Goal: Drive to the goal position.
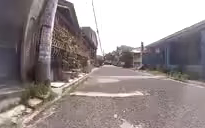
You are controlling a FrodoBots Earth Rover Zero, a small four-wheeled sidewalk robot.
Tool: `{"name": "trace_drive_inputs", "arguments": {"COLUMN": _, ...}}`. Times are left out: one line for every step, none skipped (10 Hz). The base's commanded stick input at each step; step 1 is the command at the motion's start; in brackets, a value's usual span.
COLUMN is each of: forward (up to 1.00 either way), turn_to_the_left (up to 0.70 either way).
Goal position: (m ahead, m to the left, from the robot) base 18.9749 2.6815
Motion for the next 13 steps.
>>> {"name": "trace_drive_inputs", "arguments": {"forward": 1.00, "turn_to_the_left": -0.27}}
{"name": "trace_drive_inputs", "arguments": {"forward": 1.00, "turn_to_the_left": -0.27}}
{"name": "trace_drive_inputs", "arguments": {"forward": 1.00, "turn_to_the_left": -0.22}}
{"name": "trace_drive_inputs", "arguments": {"forward": 1.00, "turn_to_the_left": 0.00}}
{"name": "trace_drive_inputs", "arguments": {"forward": 1.00, "turn_to_the_left": 0.00}}
{"name": "trace_drive_inputs", "arguments": {"forward": 1.00, "turn_to_the_left": 0.00}}
{"name": "trace_drive_inputs", "arguments": {"forward": 1.00, "turn_to_the_left": 0.00}}
{"name": "trace_drive_inputs", "arguments": {"forward": 1.00, "turn_to_the_left": 0.00}}
{"name": "trace_drive_inputs", "arguments": {"forward": 1.00, "turn_to_the_left": 0.00}}
{"name": "trace_drive_inputs", "arguments": {"forward": 1.00, "turn_to_the_left": 0.10}}
{"name": "trace_drive_inputs", "arguments": {"forward": 1.00, "turn_to_the_left": 0.27}}
{"name": "trace_drive_inputs", "arguments": {"forward": 1.00, "turn_to_the_left": 0.27}}
{"name": "trace_drive_inputs", "arguments": {"forward": 1.00, "turn_to_the_left": 0.21}}
